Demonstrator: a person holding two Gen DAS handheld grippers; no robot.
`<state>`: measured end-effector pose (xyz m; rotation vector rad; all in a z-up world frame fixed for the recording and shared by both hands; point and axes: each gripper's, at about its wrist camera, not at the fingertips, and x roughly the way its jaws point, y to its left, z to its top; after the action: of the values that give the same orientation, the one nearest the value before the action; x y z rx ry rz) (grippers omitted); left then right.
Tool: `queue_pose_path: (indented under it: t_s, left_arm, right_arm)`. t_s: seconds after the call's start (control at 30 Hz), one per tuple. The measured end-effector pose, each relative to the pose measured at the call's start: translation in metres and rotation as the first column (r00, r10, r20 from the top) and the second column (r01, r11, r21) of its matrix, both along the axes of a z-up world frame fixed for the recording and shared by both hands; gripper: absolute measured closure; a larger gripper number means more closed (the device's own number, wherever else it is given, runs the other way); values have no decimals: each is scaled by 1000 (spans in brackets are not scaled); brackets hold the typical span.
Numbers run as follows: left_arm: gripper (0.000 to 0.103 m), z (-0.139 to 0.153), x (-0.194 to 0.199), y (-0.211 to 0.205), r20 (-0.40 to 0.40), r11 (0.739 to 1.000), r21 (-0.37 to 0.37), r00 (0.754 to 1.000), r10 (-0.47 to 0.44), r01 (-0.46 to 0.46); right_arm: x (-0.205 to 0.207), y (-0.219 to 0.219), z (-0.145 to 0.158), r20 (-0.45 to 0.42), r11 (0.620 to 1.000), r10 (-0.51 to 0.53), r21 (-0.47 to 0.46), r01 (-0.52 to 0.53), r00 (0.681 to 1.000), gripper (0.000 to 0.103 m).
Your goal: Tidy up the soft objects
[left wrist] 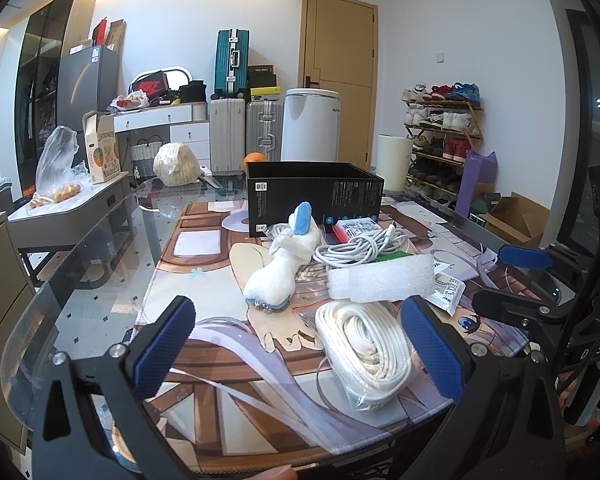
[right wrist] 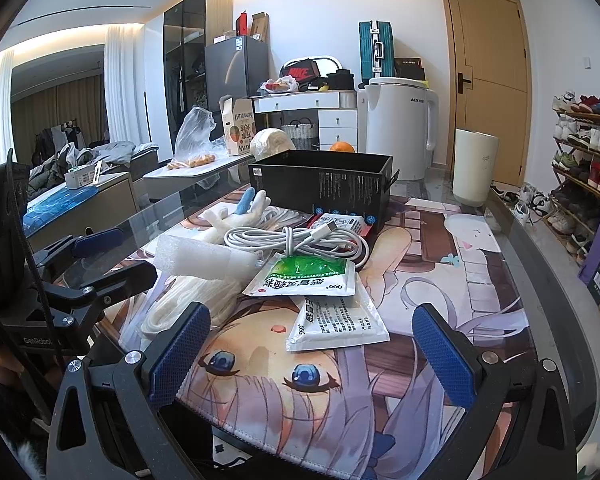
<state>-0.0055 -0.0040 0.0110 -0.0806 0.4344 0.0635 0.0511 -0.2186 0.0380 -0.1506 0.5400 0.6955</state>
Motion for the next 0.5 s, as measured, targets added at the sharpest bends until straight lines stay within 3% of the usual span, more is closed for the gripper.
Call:
queue_pose_path:
  t_s: [0.5]
  left_arm:
    - [0,0,0,1,2,1000,-2,1000,-4,4]
  right_arm:
    - [-2,5,-3,2,1000,5,-9,-5,1000,1]
